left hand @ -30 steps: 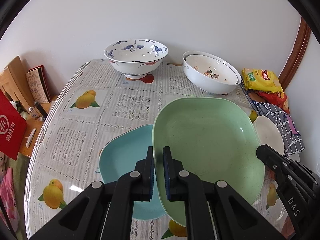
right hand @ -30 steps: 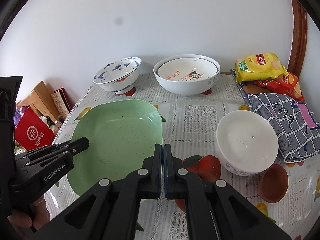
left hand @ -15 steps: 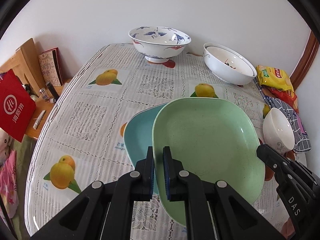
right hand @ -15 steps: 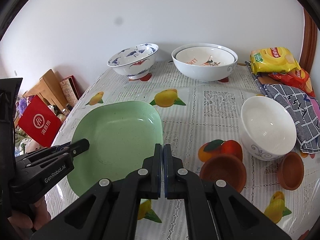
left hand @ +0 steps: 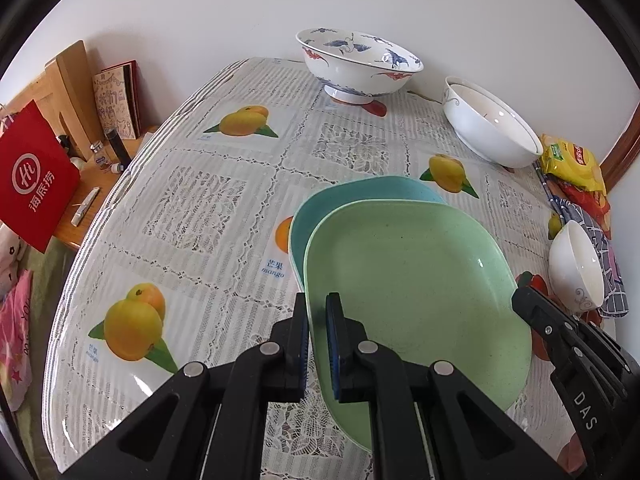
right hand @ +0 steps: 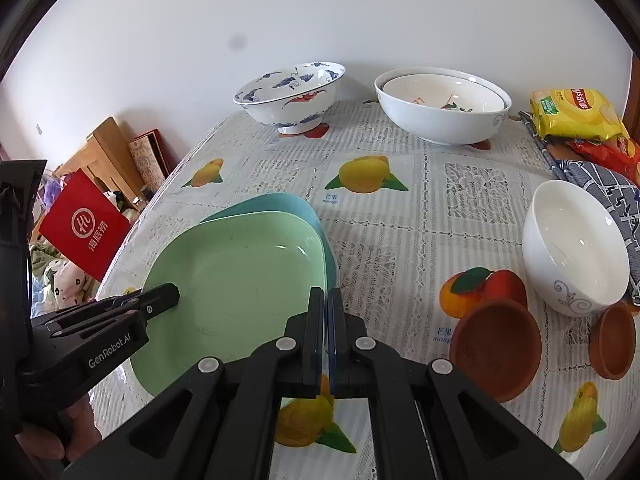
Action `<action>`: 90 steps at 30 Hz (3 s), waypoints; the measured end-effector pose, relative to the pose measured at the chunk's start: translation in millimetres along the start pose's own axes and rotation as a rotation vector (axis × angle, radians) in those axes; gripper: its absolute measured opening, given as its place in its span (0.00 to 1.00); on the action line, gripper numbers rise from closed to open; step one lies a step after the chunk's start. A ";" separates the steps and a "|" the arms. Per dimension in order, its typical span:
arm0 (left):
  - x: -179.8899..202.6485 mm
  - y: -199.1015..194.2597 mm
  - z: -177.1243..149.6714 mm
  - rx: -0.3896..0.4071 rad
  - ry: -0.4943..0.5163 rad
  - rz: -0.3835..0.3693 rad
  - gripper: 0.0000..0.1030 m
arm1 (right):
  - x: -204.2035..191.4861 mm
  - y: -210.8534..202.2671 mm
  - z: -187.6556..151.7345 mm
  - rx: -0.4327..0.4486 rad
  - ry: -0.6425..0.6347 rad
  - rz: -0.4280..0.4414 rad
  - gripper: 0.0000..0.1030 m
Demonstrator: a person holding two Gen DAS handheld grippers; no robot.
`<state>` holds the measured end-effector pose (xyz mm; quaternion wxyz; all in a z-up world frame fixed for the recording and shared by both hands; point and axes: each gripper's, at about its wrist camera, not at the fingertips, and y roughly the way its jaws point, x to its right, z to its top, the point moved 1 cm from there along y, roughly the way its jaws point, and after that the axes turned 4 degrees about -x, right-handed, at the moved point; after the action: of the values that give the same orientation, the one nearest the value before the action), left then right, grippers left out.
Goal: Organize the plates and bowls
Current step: 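Open both tools to release the green plate on the stack, then move both tools back toward the small terracotta bowls, then grasp one terracotta bowl rim with the left tool while the right tool grasps another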
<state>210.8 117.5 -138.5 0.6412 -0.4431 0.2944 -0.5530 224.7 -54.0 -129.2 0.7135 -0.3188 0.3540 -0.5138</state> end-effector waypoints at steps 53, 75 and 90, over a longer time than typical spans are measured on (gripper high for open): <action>100.6 -68.1 -25.1 0.228 0.195 0.032 0.59 | 106.5 -117.6 -28.1 0.155 0.052 -0.243 0.58; 200.8 -9.5 -52.5 0.075 0.296 -0.017 0.59 | 243.0 -111.2 -96.6 0.042 0.243 -0.296 0.58; 217.0 47.2 -39.5 -0.036 0.324 -0.007 0.59 | 260.7 -54.6 -75.3 -0.020 0.267 -0.237 0.38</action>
<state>244.3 -102.8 -173.3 0.5752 -0.3605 0.4022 -0.6143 192.1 -325.5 -171.9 0.5916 -0.2943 0.4105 -0.6285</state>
